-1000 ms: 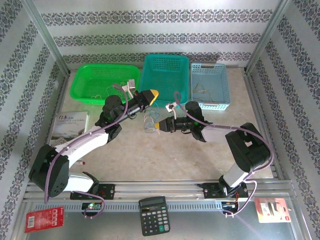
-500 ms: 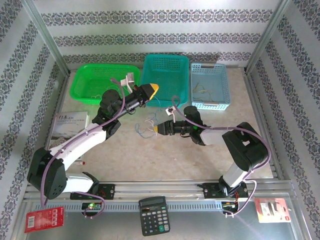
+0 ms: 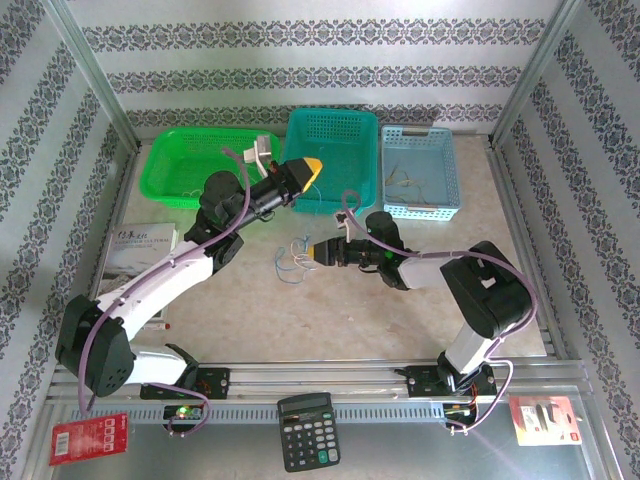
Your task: Untangle the cables
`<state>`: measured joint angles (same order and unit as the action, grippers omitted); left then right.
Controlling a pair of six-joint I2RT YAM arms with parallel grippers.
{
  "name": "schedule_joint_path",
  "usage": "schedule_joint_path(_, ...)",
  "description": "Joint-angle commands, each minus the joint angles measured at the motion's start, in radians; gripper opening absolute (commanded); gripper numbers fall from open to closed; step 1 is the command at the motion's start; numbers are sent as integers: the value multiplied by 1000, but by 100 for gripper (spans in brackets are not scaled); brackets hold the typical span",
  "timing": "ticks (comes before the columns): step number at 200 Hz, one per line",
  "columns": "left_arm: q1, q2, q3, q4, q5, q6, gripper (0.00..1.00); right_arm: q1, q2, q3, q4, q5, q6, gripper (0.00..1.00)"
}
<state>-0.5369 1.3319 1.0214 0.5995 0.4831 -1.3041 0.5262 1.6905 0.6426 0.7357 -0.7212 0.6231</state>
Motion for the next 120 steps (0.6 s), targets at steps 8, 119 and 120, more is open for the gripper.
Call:
schedule_joint_path(8, -19, 17, 74, 1, 18, 4, 0, 3, 46, 5, 72, 109, -1, 54)
schedule_joint_path(119, -42, 24, 194, -87, 36, 61, 0, -2, 14, -71, 162, 150, 51, 52)
schedule_joint_path(120, -42, 22, 194, -87, 36, 62, 0, -3, 9, -74, 160, 151, 50, 52)
